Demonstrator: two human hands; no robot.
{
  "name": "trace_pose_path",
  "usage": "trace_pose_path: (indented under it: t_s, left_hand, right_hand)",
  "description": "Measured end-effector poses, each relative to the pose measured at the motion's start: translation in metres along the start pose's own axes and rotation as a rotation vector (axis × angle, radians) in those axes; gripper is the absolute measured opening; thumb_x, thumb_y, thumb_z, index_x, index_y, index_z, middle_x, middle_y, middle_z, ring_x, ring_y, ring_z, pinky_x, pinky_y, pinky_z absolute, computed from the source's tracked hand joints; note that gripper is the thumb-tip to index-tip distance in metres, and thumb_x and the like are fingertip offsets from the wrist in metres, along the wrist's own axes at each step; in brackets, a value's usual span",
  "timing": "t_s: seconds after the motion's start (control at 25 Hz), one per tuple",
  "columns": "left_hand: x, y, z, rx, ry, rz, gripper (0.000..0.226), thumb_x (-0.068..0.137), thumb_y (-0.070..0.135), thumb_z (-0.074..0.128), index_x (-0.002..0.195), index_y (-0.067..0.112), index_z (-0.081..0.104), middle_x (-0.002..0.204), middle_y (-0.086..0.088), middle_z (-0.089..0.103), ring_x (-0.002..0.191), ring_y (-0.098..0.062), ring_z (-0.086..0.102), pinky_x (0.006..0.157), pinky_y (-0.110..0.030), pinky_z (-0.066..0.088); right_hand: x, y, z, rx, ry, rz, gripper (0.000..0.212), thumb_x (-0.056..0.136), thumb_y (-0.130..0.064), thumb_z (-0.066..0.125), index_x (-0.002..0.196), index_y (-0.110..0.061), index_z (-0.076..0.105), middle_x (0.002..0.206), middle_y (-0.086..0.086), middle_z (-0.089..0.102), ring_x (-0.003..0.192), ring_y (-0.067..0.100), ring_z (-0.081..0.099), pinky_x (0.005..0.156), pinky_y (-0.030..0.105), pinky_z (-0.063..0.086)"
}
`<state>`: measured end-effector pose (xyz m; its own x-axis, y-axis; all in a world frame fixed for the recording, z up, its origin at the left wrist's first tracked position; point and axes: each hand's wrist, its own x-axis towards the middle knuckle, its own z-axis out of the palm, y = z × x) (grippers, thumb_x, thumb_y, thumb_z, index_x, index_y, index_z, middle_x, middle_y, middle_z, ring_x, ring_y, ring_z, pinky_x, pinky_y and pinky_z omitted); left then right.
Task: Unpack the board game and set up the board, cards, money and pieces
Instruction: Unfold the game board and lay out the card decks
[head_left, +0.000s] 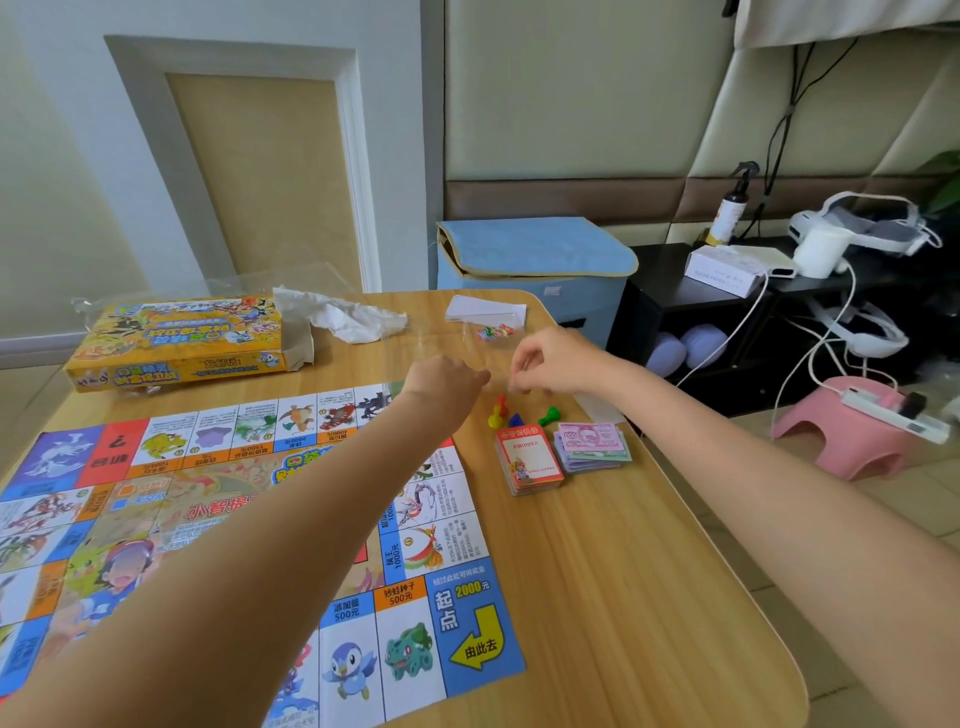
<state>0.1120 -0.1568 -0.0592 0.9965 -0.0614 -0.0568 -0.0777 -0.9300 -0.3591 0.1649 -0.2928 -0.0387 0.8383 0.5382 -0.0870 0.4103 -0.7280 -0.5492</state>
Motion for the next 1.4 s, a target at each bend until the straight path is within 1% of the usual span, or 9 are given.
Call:
trace_pose_path:
  t_s: [0.12,0.24,0.32,0.4,0.56,0.72,0.96,1.12,1.4]
  left_hand:
    - [0.001,-0.003,-0.001,-0.062,-0.022,-0.003,0.053,0.096,0.006,0.044,0.144,0.020,0.028,0.123,-0.007,0.055,0.110,-0.023,0.056,0.069,-0.026,0.041]
    - [0.000,-0.007,-0.003,-0.172,0.040,-0.018,0.049,0.093,0.004,0.043,0.140,0.018,0.036,0.126,-0.005,0.055,0.111,-0.025,0.055,0.076,-0.030,0.046]
    - [-0.005,-0.005,-0.006,-0.210,0.199,-0.014,0.042,0.093,0.005,0.042,0.134,0.017,0.045,0.127,-0.005,0.057,0.113,-0.024,0.055,0.086,-0.032,0.046]
    - [-0.011,0.005,-0.008,-0.346,0.317,0.068,0.035,0.096,0.013,0.042,0.130,0.016,0.050,0.129,-0.005,0.056,0.115,-0.023,0.054,0.093,-0.034,0.046]
    - [-0.024,0.042,-0.018,-0.719,0.218,0.227,0.044,0.094,0.037,0.049,0.133,0.016,0.048,0.132,-0.001,0.054,0.119,-0.020,0.051,0.102,-0.037,0.038]
    - [-0.018,0.062,-0.013,-0.749,0.099,0.214,0.064,0.085,0.049,0.059,0.138,0.019,0.039,0.133,0.002,0.053,0.123,-0.019,0.048,0.106,-0.038,0.031]
    - [-0.018,0.070,0.004,-0.736,0.177,0.113,0.072,0.081,0.049,0.063,0.138,0.020,0.031,0.125,0.003,0.060,0.119,-0.020,0.050,0.103,-0.035,0.024]
    - [-0.023,0.071,0.005,-0.723,0.207,0.090,0.073,0.082,0.048,0.062,0.139,0.019,0.026,0.122,0.001,0.062,0.119,-0.021,0.051,0.107,-0.035,0.021]
    - [-0.024,0.072,0.006,-0.735,0.222,0.121,0.079,0.082,0.049,0.063,0.142,0.019,0.021,0.128,0.006,0.059,0.127,-0.020,0.044,0.110,-0.038,0.017]
  right_hand:
    - [-0.018,0.005,0.005,-0.079,-0.147,-0.010,0.015,0.085,-0.021,0.066,0.097,-0.012,0.067,0.091,-0.001,0.065,0.084,0.012,0.060,0.073,0.024,0.050]
    - [-0.021,0.015,-0.010,0.050,0.093,-0.004,0.017,0.088,-0.019,0.063,0.100,-0.008,0.068,0.089,0.002,0.067,0.071,0.004,0.057,0.068,0.018,0.045]
    - [-0.016,0.039,-0.023,0.019,0.272,0.141,0.019,0.085,-0.020,0.067,0.092,-0.002,0.068,0.093,0.012,0.068,0.079,0.016,0.061,0.073,0.027,0.046]
    - [-0.018,0.067,-0.022,-0.110,0.209,0.375,0.033,0.081,-0.032,0.071,0.074,-0.002,0.059,0.078,0.014,0.060,0.071,0.023,0.056,0.061,0.030,0.041]
    - [-0.031,0.094,-0.001,0.133,0.137,0.564,0.036,0.077,-0.034,0.074,0.079,-0.004,0.054,0.076,0.011,0.057,0.056,0.017,0.048,0.049,0.025,0.037]
    - [-0.038,0.086,-0.019,0.017,0.322,0.373,0.017,0.078,-0.014,0.072,0.069,-0.014,0.057,0.083,0.009,0.062,0.074,0.021,0.057,0.062,0.028,0.045]
    - [-0.067,0.049,-0.030,-0.245,0.066,-0.146,0.019,0.080,-0.005,0.061,0.070,-0.018,0.049,0.077,-0.001,0.057,0.078,0.017,0.052,0.070,0.030,0.043]
    - [-0.074,0.056,-0.016,-0.295,0.019,-0.176,0.022,0.082,-0.009,0.060,0.071,-0.024,0.048,0.084,-0.007,0.053,0.085,0.010,0.042,0.080,0.029,0.041]
    - [-0.074,0.060,-0.013,-0.249,0.022,-0.198,0.012,0.081,-0.014,0.066,0.077,-0.023,0.059,0.081,-0.016,0.049,0.076,-0.002,0.043,0.073,0.021,0.035]
